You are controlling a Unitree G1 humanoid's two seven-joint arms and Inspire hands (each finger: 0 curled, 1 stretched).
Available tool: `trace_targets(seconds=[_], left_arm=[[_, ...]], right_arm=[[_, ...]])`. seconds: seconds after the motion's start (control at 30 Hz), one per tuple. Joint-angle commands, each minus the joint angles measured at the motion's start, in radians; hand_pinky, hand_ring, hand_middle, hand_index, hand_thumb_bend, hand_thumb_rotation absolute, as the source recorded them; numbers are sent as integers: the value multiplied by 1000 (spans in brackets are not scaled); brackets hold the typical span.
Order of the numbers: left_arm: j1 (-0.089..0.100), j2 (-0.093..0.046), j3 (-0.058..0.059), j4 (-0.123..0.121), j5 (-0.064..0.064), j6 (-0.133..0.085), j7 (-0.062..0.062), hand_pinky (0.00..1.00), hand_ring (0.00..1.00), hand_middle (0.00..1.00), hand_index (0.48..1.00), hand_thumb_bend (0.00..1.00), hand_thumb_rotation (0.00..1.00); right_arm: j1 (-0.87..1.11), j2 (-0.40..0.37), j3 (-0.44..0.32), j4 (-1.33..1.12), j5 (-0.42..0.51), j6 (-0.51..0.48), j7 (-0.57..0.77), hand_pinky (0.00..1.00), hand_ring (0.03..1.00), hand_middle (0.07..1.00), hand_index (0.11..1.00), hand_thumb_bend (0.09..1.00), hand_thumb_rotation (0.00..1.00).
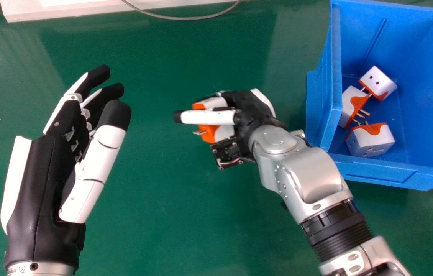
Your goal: Pick all objects and put in blue box
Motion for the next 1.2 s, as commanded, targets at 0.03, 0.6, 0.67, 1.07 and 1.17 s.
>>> trace_targets(seconds=[0.03, 0.6, 0.67, 1.07, 1.17], left_arm=[[-28, 3, 19, 23, -10, -12, -1, 778, 847, 844, 872, 778, 811], [-167, 24, 59, 197, -8, -59, -5, 781, 852, 850, 881, 745, 811], [-182, 27, 68, 216, -12, -63, -7, 781, 853, 851, 882, 744, 811], [-228, 44, 111, 319, -24, -115, -13, 777, 856, 856, 887, 745, 812], [-235, 49, 116, 335, -22, -123, -15, 777, 856, 856, 887, 744, 811]], right_arm=[[-5, 32, 12, -52, -25, -50, 20, 309, 450, 588, 456, 484, 0], [118, 29, 10, -337, -75, -108, 29, 328, 411, 539, 471, 492, 0], [152, 28, 15, -392, -82, -107, 31, 332, 409, 538, 468, 493, 0], [389, -26, 69, -720, -145, -186, 25, 342, 407, 527, 467, 494, 0], [410, -44, 74, -766, -171, -208, 25, 341, 409, 525, 467, 494, 0]])
